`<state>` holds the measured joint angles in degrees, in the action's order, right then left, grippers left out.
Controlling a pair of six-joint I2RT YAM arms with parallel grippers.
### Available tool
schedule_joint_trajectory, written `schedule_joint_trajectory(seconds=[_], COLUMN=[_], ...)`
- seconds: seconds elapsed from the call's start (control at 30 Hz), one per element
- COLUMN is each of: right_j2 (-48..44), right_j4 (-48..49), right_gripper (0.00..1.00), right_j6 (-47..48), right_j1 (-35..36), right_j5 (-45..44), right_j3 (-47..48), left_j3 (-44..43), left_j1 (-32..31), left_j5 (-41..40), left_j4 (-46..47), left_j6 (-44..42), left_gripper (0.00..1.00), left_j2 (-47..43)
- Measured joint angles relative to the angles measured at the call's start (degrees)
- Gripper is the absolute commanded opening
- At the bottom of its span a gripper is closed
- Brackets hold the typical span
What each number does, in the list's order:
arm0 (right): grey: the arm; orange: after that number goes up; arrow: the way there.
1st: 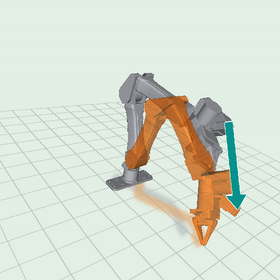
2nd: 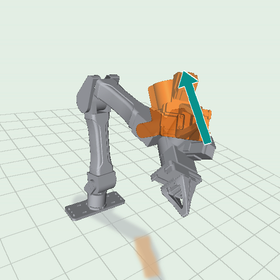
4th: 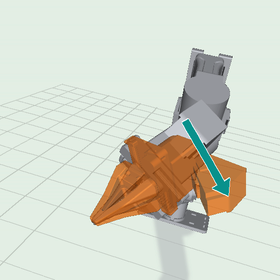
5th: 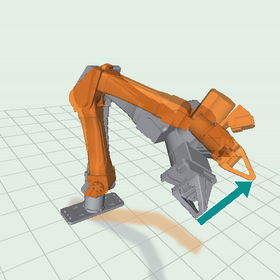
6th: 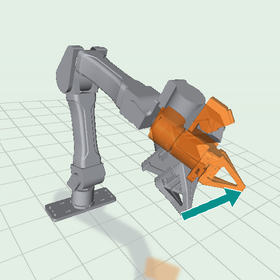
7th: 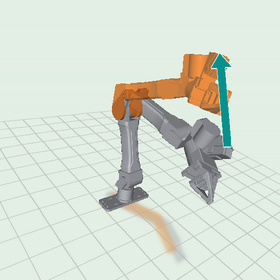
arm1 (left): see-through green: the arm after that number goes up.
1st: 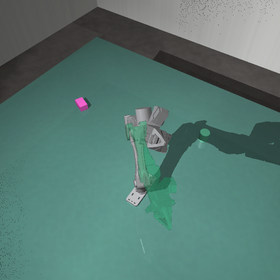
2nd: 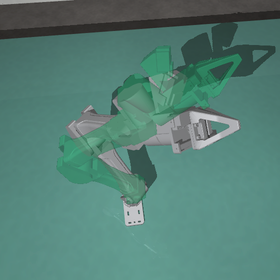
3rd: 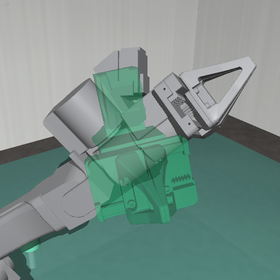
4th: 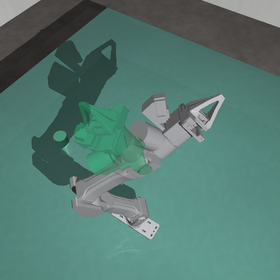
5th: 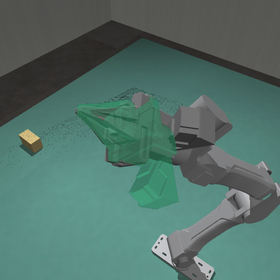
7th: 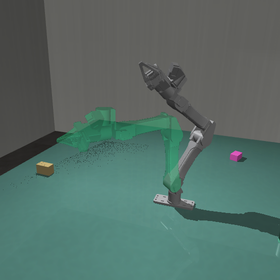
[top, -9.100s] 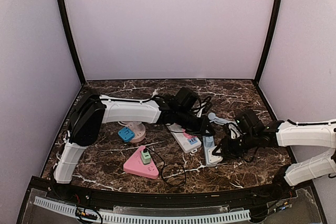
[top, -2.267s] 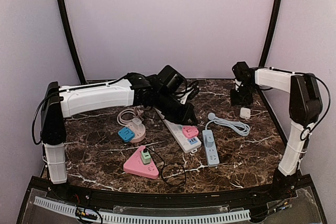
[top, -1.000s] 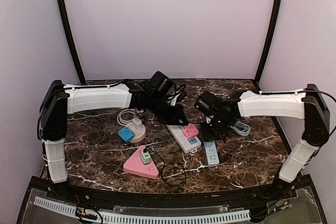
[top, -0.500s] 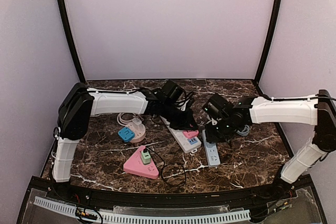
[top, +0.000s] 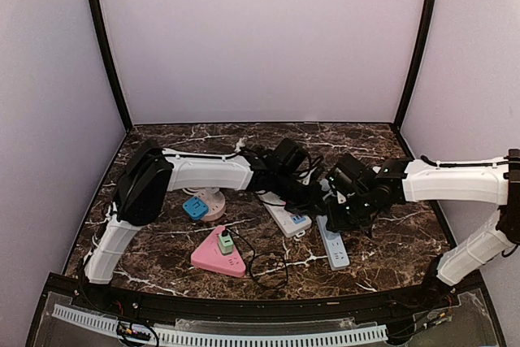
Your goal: Pull the plug off the socket
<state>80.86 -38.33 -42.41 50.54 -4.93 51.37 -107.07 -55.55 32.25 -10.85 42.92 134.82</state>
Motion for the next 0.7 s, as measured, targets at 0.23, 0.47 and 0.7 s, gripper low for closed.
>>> schedule_joint_trajectory(seconds=[0.23,0.47,0.7], right_j2=[0.02,0.20,0.63], right_j4=[0.00,0.04,0.42], right_gripper=[0.00,0.00,0.00], right_j6=[-0.55,-1.25,-1.64], right_j1=[0.11,0.33,0.48], right_j5=[-0.26,-0.76,-1.14], right_j3=[-0.02,0.00,0.04], left_j3=[-2.51,-3.87,-4.59], left_j1=[-0.39,-0.52,-1.22], left_j5=[0.13,-0.83,-2.08], left_j4=[-1.77,-4.00,-4.98], left_j6=[-1.18,-3.34,-5.20], left_gripper=[0.03,0.03,0.02], left_j2=[2.78,4.37,4.68])
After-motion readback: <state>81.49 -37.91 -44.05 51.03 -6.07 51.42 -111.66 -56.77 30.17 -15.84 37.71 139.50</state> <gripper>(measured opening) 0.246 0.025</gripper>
